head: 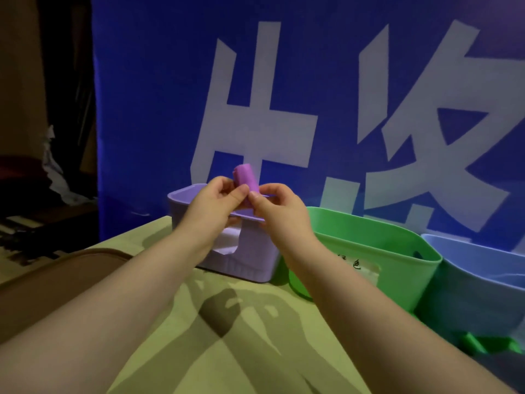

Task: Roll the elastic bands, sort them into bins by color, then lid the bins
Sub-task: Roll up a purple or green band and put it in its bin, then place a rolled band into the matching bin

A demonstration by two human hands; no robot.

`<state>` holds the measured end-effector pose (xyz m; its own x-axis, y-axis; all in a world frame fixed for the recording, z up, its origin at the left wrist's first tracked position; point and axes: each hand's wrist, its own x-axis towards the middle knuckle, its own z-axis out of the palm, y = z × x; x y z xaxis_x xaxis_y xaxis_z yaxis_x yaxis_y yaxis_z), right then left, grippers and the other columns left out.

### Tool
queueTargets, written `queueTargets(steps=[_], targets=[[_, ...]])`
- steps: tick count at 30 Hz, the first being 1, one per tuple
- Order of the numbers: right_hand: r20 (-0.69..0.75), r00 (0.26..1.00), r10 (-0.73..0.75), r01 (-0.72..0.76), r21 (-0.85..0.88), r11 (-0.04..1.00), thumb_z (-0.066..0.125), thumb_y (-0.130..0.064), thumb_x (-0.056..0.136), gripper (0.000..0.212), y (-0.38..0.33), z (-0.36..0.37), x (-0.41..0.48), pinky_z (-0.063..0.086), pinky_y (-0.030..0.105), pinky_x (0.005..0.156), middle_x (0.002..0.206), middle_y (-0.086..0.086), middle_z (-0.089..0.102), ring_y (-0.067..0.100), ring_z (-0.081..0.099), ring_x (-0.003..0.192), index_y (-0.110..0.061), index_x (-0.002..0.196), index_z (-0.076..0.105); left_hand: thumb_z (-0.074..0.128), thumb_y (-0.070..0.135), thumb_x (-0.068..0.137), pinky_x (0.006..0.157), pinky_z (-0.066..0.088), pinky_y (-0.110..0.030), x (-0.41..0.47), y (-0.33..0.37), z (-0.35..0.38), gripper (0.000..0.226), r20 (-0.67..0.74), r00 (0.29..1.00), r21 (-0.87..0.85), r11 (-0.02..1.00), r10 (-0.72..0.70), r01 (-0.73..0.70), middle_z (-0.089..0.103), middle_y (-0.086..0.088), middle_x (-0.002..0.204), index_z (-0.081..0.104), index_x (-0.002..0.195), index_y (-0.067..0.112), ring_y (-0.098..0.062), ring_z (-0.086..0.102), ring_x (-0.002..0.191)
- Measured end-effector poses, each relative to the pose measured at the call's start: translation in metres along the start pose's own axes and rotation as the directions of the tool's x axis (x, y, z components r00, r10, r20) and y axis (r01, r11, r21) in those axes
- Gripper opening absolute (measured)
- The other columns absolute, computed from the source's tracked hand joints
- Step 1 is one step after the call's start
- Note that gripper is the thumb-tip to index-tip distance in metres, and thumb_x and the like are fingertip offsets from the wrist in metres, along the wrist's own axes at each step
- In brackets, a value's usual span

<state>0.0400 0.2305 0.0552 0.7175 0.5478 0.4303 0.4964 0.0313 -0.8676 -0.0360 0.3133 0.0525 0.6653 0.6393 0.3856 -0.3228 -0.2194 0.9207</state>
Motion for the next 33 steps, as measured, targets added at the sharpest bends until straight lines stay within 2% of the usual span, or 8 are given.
queueTargets(steps=[3, 7, 10, 13, 17, 23, 27, 33], targets=[[-0.054, 0.998, -0.036, 0.024, -0.217, 0.976, 0.063, -0.031, 0.086, 0.027, 0.011, -0.004, 0.02, 0.041, 0.021, 0.065, 0.097, -0.004, 0.061, 0.011, 0.054, 0.084, -0.02, 0.11, 0.057, 0.052, 0.022, 0.094, 0.088, 0.051, -0.038, 0.021, -0.012, 0.003, 0.018, 0.016, 0.998, 0.239, 0.969, -0.064, 0.059, 0.062, -0.004, 0.109, 0.056, 0.11, 0.016, -0.018, 0.059, 0.102], [-0.109, 0.994, -0.02, -0.021, -0.368, 0.929, 0.059, -0.034, 0.088, 0.031, 0.027, -0.013, 0.038, 0.043, 0.03, 0.074, 0.107, 0.001, 0.063, 0.016, 0.054, 0.085, -0.017, 0.114, 0.055, 0.052, 0.024, 0.094, 0.087, 0.047, -0.034, 0.034, -0.021, 0.006, 0.027, -0.017, 0.999, 0.588, 0.808, 0.041, -0.023, 0.062, -0.006, 0.112, 0.057, 0.119, 0.017, -0.02, 0.057, 0.099], [-0.112, 0.993, -0.036, -0.023, -0.482, 0.876, 0.057, -0.034, 0.089, 0.029, 0.032, -0.014, 0.044, 0.048, 0.035, 0.076, 0.108, 0.003, 0.063, 0.021, 0.058, 0.09, -0.017, 0.113, 0.053, 0.047, 0.026, 0.096, 0.087, 0.042, -0.03, 0.039, -0.029, 0.008, 0.038, 0.066, 0.998, 0.825, 0.563, 0.004, -0.057, 0.055, -0.006, 0.126, 0.045, 0.133, 0.019, -0.021, 0.053, 0.109], [-0.092, 0.994, -0.056, -0.006, -0.566, 0.824, 0.056, -0.034, 0.089, 0.026, 0.032, -0.014, 0.046, 0.044, 0.033, 0.072, 0.106, 0.004, 0.064, 0.024, 0.058, 0.092, -0.018, 0.11, 0.051, 0.048, 0.024, 0.096, 0.086, 0.044, -0.03, 0.039, -0.036, 0.01, 0.032, 0.143, 0.989, 0.946, 0.297, -0.031, -0.128, 0.057, -0.006, 0.12, 0.049, 0.127, 0.018, -0.022, 0.055, 0.106], [-0.06, 0.996, -0.06, 0.002, -0.693, 0.721, 0.058, -0.035, 0.088, 0.02, 0.037, -0.016, 0.04, 0.04, 0.032, 0.073, 0.106, 0.003, 0.065, 0.025, 0.059, 0.095, -0.023, 0.103, 0.052, 0.053, 0.019, 0.091, 0.081, 0.05, -0.033, 0.032, -0.04, 0.003, 0.014, 0.127, 0.991, 0.955, 0.265, 0.044, -0.134, 0.063, -0.002, 0.097, 0.061, 0.103, 0.021, -0.021, 0.058, 0.092], [0.014, 0.999, -0.043, 0.038, -0.782, 0.622, 0.05, -0.039, 0.091, 0.024, 0.041, -0.012, 0.037, 0.039, 0.035, 0.085, 0.111, 0.003, 0.065, 0.026, 0.056, 0.103, -0.028, 0.112, 0.056, 0.059, 0.018, 0.087, 0.076, 0.05, -0.031, 0.022, -0.039, -0.001, 0.011, 0.14, 0.989, 0.966, 0.214, 0.056, -0.148, 0.062, 0.001, 0.09, 0.059, 0.096, 0.025, -0.02, 0.058, 0.088], [-0.003, 0.999, -0.052, 0.034, -0.716, 0.697, 0.046, -0.037, 0.093, 0.031, 0.033, -0.019, 0.027, 0.041, 0.037, 0.092, 0.12, 0.001, 0.062, 0.025, 0.055, 0.109, -0.027, 0.12, 0.055, 0.059, 0.02, 0.088, 0.076, 0.051, -0.031, 0.022, -0.04, -0.001, 0.01, 0.153, 0.987, 0.97, 0.183, 0.041, -0.158, 0.06, 0.003, 0.088, 0.058, 0.096, 0.024, -0.018, 0.059, 0.086], [0.028, 0.999, -0.04, 0.048, -0.655, 0.754, 0.049, -0.02, 0.089, 0.024, 0.023, -0.081, -0.027, 0.047, 0.03, 0.085, 0.104, 0.0, 0.07, 0.019, 0.062, 0.098, -0.023, 0.104, 0.067, 0.046, 0.021, 0.093, 0.072, 0.047, -0.037, 0.029, -0.046, 0.003, 0.018, 0.187, 0.98, 0.975, 0.112, 0.069, -0.194, 0.054, -0.005, 0.105, 0.054, 0.109, 0.019, -0.027, 0.057, 0.092]])
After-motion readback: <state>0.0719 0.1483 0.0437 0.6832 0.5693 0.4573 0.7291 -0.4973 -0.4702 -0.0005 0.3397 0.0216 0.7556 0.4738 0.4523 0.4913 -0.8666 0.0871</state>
